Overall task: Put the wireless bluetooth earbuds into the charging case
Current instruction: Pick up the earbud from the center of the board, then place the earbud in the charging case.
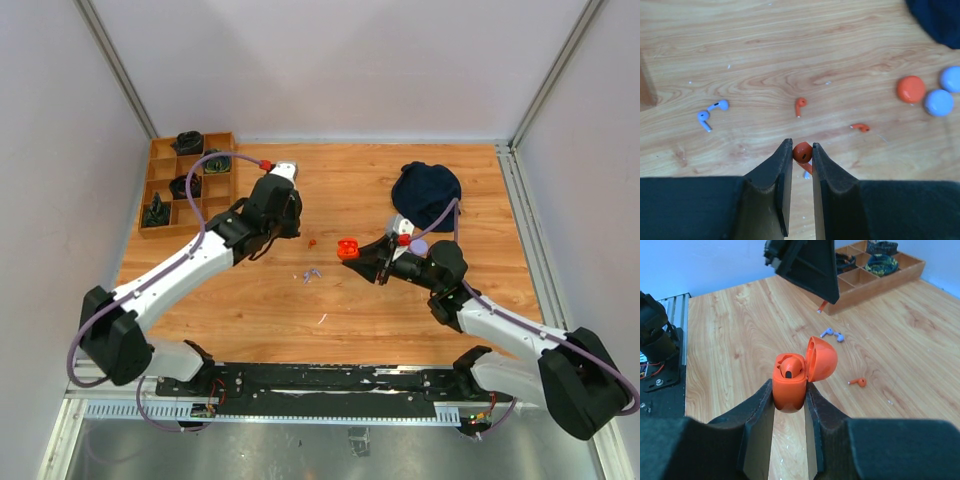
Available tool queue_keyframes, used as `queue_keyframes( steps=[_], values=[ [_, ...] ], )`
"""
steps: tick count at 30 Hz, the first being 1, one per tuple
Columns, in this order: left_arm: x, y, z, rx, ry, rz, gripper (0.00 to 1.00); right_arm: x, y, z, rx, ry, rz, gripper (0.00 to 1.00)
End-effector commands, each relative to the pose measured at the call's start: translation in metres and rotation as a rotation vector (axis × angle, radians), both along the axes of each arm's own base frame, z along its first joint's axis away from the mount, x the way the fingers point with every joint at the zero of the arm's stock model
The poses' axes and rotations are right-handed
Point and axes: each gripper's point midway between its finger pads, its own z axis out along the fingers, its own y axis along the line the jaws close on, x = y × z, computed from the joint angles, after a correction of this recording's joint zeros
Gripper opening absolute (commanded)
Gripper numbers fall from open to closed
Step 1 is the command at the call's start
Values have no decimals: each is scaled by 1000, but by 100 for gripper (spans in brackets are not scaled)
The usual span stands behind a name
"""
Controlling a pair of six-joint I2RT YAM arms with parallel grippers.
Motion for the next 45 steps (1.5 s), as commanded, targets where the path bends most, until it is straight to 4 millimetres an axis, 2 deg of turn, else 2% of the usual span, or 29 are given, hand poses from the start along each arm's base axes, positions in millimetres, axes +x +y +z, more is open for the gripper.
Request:
queue_keyframes(
  steps=[1,12,21,30,45],
  values=[
    [-15,-15,45,-127,-146,-53,20,-4,10,38,68,-104,68,5],
    [-65,-49,101,-312,-371,-264,21,-3,15,51,88,-118,92,5],
    [-94,-76,124,-391,-502,-409,21,-3,18,58,125,-106,99,5],
    [-100,-94,120,-401,-521,-461,21,-5,18,63,146,-102,107,5],
    [-95,-99,107,-341,-535,-450,22,-7,16,67,156,-107,106,5]
  ],
)
